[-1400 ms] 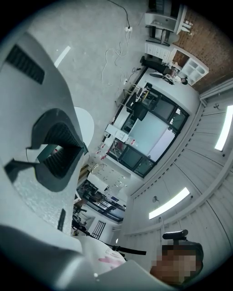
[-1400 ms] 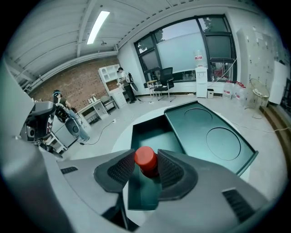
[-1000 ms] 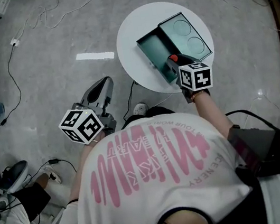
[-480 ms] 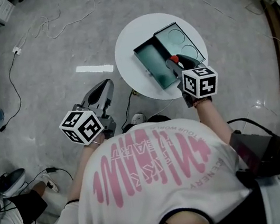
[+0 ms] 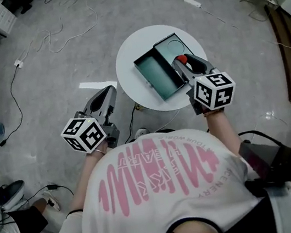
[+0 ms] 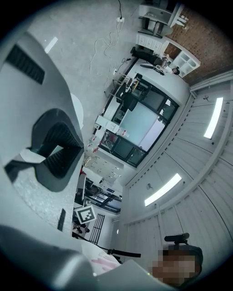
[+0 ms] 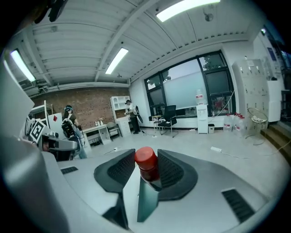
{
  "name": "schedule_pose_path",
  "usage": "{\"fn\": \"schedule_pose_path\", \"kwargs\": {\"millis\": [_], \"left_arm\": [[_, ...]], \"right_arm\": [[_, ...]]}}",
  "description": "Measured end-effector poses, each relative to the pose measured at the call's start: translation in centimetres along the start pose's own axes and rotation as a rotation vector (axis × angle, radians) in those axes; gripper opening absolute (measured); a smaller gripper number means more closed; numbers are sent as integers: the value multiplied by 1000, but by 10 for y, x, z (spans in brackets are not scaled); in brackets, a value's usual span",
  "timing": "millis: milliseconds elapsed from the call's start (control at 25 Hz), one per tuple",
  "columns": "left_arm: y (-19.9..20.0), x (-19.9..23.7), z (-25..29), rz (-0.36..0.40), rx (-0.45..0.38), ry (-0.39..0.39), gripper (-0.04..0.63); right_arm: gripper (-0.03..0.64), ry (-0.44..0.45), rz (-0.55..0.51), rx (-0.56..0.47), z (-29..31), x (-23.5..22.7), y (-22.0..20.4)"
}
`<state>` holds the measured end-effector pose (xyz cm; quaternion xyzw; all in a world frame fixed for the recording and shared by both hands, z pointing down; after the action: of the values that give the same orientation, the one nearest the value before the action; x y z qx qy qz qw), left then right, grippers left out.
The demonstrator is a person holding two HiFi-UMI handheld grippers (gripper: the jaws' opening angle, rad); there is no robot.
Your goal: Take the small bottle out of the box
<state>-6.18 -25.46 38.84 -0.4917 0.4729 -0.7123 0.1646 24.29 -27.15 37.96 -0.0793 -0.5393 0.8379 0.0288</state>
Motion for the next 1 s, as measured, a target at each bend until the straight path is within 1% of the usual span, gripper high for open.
{"fn": "schedule_pose_path", "kwargs": {"millis": [240, 400, 560, 800, 1000], "left_arm": [[-3, -18, 12, 23, -6, -26, 8], [-6, -40, 17, 39, -15, -38, 8], [-11, -58, 24, 63, -35, -36, 8], [-27, -83, 27, 97, -90, -22, 8], [-40, -94, 21, 88, -103, 5, 8]], "right_arm": [[152, 14, 3, -132, -33, -4, 35], [150, 25, 13, -185, -61, -13, 44], [150, 45, 50, -246, -88, -25, 51], [150, 81, 116, -300, -126, -45, 48], [150, 87, 131, -310, -144, -55, 35]]}}
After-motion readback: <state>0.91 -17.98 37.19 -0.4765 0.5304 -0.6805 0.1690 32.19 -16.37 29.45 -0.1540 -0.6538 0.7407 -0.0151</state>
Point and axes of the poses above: the fingertips, and each gripper's own axes: z forward along the fingers, x to its left, y out of its top, the point moved 7 cm from there along -z, backward along the fingers, and after that the axes turned 12 degrees about -y, right-handed, at the moved point
